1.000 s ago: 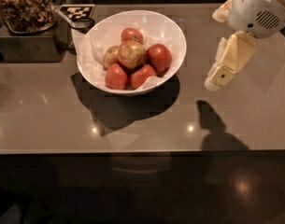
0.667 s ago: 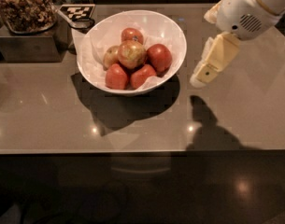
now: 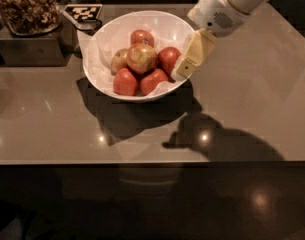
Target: Pick apple from white bowl
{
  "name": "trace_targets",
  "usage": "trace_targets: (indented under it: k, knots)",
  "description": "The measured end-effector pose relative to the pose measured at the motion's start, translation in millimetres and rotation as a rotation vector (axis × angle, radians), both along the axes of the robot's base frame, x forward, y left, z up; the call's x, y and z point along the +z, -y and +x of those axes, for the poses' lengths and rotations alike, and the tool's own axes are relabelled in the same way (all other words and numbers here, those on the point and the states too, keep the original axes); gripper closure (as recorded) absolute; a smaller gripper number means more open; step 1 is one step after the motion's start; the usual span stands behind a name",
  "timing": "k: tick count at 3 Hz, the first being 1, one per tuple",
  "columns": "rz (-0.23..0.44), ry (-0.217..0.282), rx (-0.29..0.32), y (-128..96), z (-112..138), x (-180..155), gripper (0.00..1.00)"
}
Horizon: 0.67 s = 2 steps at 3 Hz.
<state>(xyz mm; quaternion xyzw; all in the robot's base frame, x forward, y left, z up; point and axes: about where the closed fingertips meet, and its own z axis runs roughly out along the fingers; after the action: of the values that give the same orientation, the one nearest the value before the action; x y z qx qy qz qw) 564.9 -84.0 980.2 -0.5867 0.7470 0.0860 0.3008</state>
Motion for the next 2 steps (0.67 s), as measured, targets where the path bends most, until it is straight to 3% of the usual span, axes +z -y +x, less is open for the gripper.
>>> trace_targets:
  k: [1, 2]
  knots:
    - [0.002, 0.000, 0.005, -3.0, 1.5, -0.1, 0.00]
    - [0.046, 0.027, -0.007, -7.3, 4.1, 2.3, 0.00]
